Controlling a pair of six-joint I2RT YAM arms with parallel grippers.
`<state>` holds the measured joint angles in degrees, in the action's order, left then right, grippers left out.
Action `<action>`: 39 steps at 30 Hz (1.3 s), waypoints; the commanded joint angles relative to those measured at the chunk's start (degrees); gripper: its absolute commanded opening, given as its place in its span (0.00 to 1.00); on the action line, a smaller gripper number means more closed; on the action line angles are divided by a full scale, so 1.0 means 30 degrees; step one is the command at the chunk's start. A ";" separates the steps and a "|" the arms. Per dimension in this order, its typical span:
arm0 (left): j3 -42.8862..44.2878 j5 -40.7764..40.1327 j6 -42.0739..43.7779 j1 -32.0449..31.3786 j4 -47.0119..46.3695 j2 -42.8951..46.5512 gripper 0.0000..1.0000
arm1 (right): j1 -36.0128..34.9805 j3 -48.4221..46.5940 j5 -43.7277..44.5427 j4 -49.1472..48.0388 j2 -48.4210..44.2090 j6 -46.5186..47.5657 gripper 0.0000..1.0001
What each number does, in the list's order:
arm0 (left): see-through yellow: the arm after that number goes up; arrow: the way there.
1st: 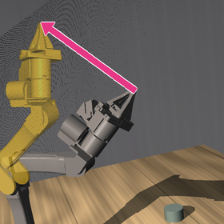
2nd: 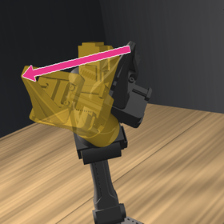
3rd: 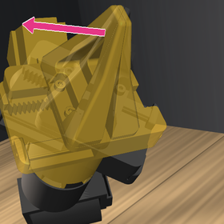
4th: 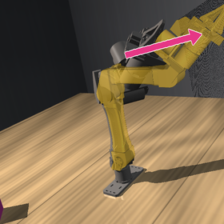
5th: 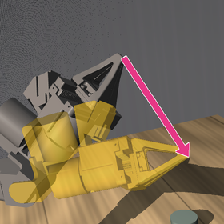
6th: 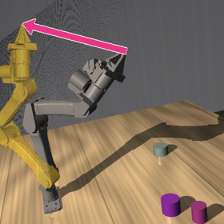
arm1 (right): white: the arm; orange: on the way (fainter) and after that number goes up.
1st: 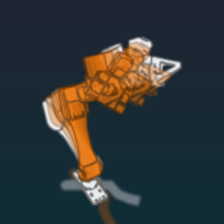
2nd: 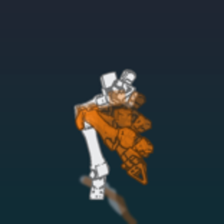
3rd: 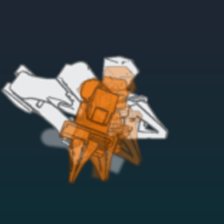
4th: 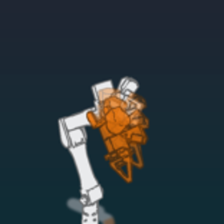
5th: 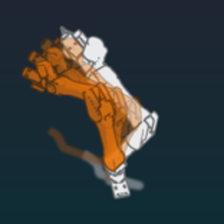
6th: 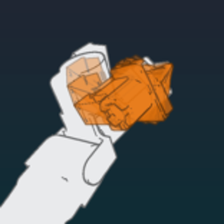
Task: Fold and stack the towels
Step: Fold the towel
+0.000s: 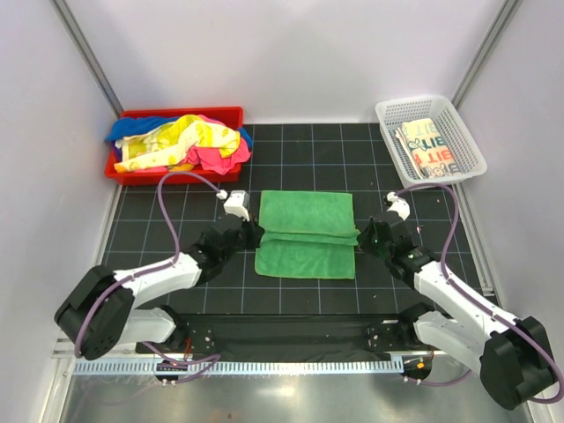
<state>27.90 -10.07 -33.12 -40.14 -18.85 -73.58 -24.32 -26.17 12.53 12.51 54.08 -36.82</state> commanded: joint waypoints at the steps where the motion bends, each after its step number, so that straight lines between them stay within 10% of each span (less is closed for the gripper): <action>1: 0.0368 -0.0893 -0.0062 -0.0067 0.0365 0.1468 0.00 | -0.0069 -0.1031 0.0451 0.0515 -0.0771 0.0027 0.01; 30: -0.1126 -0.0951 -0.1380 -0.0741 -0.0425 -0.0756 0.01 | -0.0361 0.2161 -0.0867 -0.2530 0.1308 -0.1644 0.16; 39: -0.0951 -0.1098 -0.1820 -0.0946 0.0802 -0.0172 0.30 | -0.0332 0.1899 -0.0897 -0.1828 0.0606 -0.1556 0.33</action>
<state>24.82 -11.81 -37.74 -42.48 -16.80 -75.83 -25.08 -19.90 9.30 7.57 57.65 -40.95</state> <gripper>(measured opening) 0.283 0.322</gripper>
